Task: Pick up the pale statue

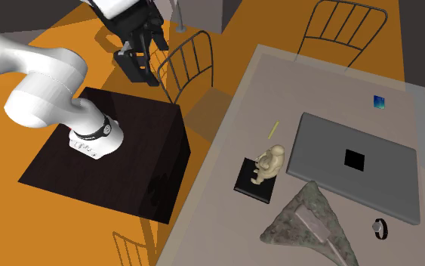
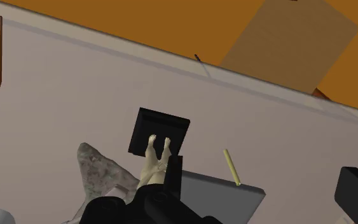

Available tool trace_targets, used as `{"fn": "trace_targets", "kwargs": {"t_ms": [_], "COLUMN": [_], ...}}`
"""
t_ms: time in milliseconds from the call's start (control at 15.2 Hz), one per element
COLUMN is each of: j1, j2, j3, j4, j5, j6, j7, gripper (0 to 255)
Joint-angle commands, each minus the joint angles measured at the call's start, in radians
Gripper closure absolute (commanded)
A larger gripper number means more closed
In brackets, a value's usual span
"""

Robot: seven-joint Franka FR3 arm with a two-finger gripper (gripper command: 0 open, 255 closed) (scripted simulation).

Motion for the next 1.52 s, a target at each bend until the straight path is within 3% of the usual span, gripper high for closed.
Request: {"fn": "trace_targets", "kwargs": {"t_ms": [0,726,1452], "j1": [0.0,-0.001,-0.005], "j2": [0.0,0.422,0.864], "j3": [0.0,0.017,0.023], "j4": [0.0,0.155,0.462], "j5": [0.0,-0.032,-0.079], "j6": [0.0,0.211,0.291], "j7": [0.0,-0.006,0.01], "gripper": [0,0,0]}}
